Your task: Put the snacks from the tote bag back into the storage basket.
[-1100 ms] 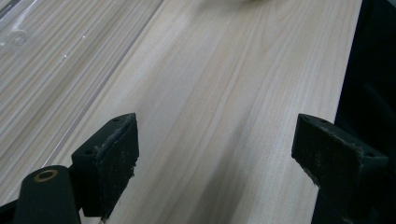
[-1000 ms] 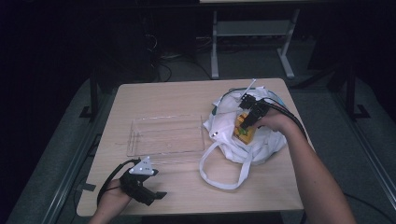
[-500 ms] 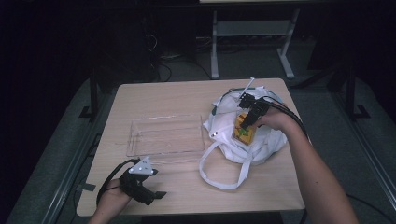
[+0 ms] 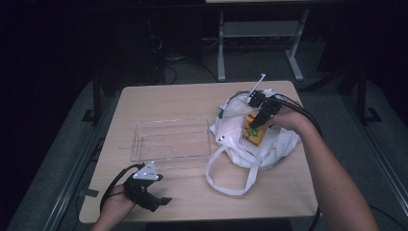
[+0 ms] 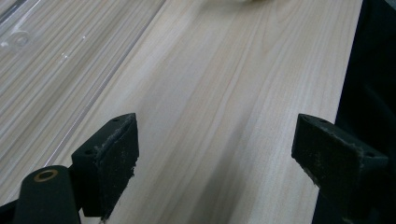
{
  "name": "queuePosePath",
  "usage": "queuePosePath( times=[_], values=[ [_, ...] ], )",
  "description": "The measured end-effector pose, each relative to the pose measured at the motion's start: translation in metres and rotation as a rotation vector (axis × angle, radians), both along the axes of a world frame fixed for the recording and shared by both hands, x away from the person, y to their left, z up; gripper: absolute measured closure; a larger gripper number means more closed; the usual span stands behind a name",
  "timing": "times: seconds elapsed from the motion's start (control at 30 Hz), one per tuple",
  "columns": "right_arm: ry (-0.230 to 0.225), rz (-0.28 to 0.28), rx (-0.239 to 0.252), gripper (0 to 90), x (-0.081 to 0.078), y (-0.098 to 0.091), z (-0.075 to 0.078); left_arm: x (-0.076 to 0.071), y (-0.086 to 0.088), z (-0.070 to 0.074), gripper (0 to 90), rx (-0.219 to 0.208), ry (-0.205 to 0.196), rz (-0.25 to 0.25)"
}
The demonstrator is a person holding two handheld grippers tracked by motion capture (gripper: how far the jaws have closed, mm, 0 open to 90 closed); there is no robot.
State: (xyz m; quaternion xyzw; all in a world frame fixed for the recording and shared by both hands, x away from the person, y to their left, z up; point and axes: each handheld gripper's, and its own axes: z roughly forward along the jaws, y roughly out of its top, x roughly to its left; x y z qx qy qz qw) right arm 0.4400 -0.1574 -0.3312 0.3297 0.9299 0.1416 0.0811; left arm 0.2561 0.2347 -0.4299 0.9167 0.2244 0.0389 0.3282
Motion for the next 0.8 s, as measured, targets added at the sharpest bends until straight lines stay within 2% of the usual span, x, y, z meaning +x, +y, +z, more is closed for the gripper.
queuePosePath(
  times=[0.07, 0.23, 0.33, 0.43, 0.8],
  values=[
    [-0.004, 0.002, 0.004, 51.8, -0.001, -0.001, 0.004, 0.001, 0.001, 0.000, 14.5, 0.012, -0.006, -0.012],
    [-0.014, 0.015, 0.008, 51.8, -0.005, -0.001, 0.011, 0.000, -0.001, -0.001, 14.5, -0.010, -0.003, 0.007],
    [-0.012, 0.022, 0.016, 51.8, -0.006, -0.001, 0.017, 0.000, -0.001, 0.000, 14.6, -0.004, -0.006, 0.004],
    [-0.014, 0.033, 0.025, 51.9, -0.008, -0.002, 0.024, -0.001, -0.001, -0.001, 14.5, -0.017, -0.003, 0.013],
    [-0.031, 0.078, 0.043, 51.9, -0.015, 0.004, 0.048, 0.000, -0.001, 0.000, 14.5, -0.003, -0.005, 0.005]
  ],
)
